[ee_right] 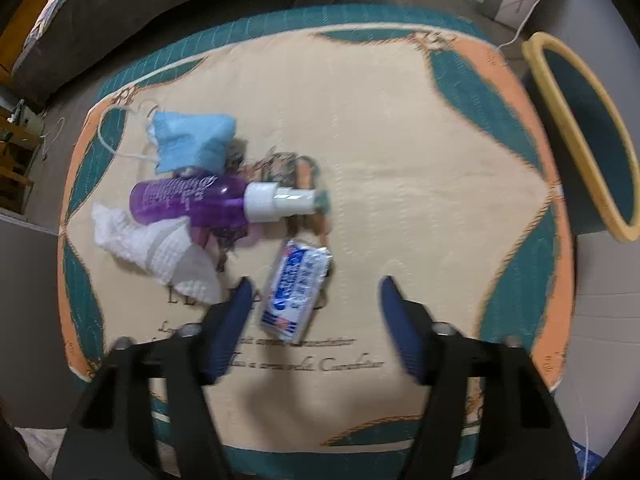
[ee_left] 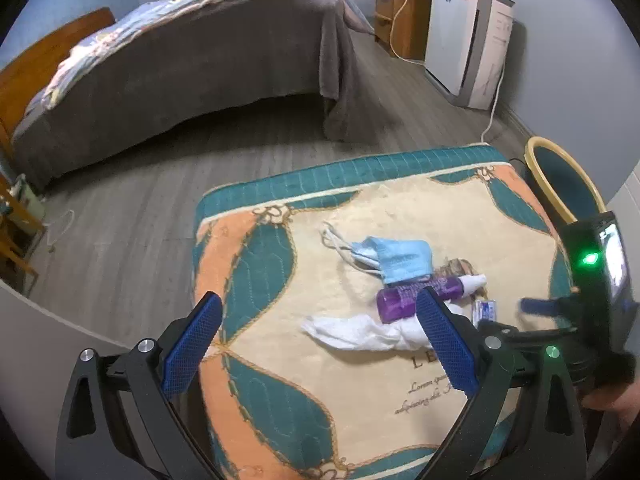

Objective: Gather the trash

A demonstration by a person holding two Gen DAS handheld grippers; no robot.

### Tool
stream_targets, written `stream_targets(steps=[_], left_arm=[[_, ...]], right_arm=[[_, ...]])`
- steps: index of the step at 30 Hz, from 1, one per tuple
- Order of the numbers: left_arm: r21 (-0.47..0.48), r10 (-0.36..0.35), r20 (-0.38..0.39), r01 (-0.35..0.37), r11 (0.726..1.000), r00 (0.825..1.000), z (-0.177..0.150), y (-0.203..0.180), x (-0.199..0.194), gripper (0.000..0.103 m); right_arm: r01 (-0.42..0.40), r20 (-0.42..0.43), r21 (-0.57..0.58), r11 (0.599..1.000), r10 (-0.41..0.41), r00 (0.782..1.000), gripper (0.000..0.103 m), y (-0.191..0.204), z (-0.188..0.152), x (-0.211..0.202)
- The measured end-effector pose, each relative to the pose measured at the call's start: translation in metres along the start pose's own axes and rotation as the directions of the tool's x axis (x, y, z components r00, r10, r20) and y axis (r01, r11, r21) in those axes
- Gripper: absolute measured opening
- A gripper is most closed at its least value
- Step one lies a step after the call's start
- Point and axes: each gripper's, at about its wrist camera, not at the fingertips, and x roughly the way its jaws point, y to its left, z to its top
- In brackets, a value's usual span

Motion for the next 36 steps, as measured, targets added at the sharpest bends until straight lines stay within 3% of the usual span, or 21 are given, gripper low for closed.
stream_targets(steps=[6, 7, 10, 15, 18, 20, 25, 33, 36], left_arm=[[0.056, -0.006, -0.032, 0.008, 0.998, 0.999, -0.003, -0.013, 0.012, 0.096], [0.069, -0.009, -0.040, 0.012, 0.998, 0.999, -0.005, -0.016, 0.014, 0.096], [0.112, -0.015, -0.059, 0.021, 0.993, 0.998, -0.009, -0.028, 0.019, 0.096], [0.204, -0.041, -0.103, 0.061, 0.977, 0.994, -0.020, -0.053, 0.033, 0.093], [0.264, -0.082, -0.147, 0.119, 0.957, 0.986, -0.027, -0.073, 0.043, 0.079], [0.288, -0.095, -0.163, 0.139, 0.947, 0.982, -0.030, -0.082, 0.049, 0.075], [0.272, -0.100, -0.202, 0.154, 0.950, 0.974, -0.031, -0.087, 0.064, 0.055], [0.297, -0.090, -0.208, 0.150, 0.943, 0.974, -0.033, -0.102, 0.074, 0.041], [0.293, -0.087, -0.196, 0.143, 0.945, 0.977, -0.032, -0.103, 0.073, 0.025]], right_arm=[[-0.075, -0.037, -0.029, 0.997, 0.074, 0.997, 0.025, 0.009, 0.000, 0.005], [-0.084, -0.037, -0.033, 0.996, 0.083, 0.996, 0.011, 0.009, 0.000, 0.003], [-0.095, -0.023, -0.046, 0.994, 0.094, 0.995, 0.003, 0.006, 0.002, -0.011], [-0.072, -0.011, -0.085, 0.994, 0.071, 0.997, 0.001, -0.010, 0.020, -0.036], [-0.032, 0.043, -0.129, 0.991, 0.038, 0.998, 0.001, -0.021, 0.035, -0.058], [-0.044, 0.066, -0.113, 0.993, 0.052, 0.996, 0.001, -0.033, 0.039, -0.065], [-0.099, 0.085, -0.081, 0.992, 0.106, 0.991, 0.001, -0.043, 0.043, -0.062], [-0.125, 0.104, -0.069, 0.990, 0.132, 0.986, 0.001, -0.049, 0.051, -0.066], [-0.124, 0.116, -0.081, 0.989, 0.133, 0.984, 0.001, -0.048, 0.051, -0.070]])
